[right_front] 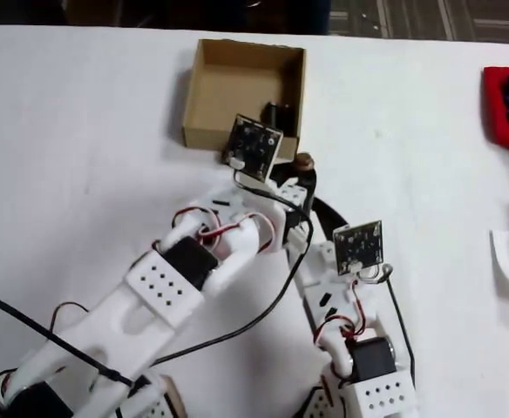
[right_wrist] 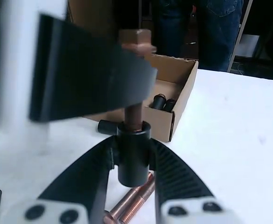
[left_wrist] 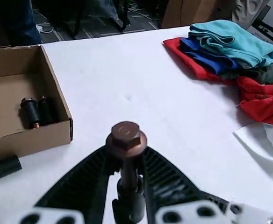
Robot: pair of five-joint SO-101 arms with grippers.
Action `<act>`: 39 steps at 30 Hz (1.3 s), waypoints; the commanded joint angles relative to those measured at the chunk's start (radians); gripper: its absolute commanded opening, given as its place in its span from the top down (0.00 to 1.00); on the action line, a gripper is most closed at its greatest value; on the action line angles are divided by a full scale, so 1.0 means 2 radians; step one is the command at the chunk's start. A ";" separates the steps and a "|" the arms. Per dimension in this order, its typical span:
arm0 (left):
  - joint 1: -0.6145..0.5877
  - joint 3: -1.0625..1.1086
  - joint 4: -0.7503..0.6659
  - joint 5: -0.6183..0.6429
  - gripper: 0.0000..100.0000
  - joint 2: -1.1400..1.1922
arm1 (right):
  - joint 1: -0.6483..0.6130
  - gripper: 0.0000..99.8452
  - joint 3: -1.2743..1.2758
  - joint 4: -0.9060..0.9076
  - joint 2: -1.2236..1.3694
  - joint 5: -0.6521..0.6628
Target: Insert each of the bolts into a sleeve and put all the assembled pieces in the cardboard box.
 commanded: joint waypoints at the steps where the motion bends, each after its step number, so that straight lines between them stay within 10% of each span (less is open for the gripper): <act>1: -0.009 -0.007 0.021 -0.002 0.97 -0.005 | 0.000 0.98 -0.002 -0.013 -0.010 0.005; 22: -0.038 -0.004 0.130 -0.002 0.74 -0.087 | 0.000 0.98 -0.002 -0.011 -0.010 0.005; 39: -0.402 0.152 0.190 -0.046 0.74 -0.174 | 0.047 0.98 -0.015 0.068 -0.006 -0.126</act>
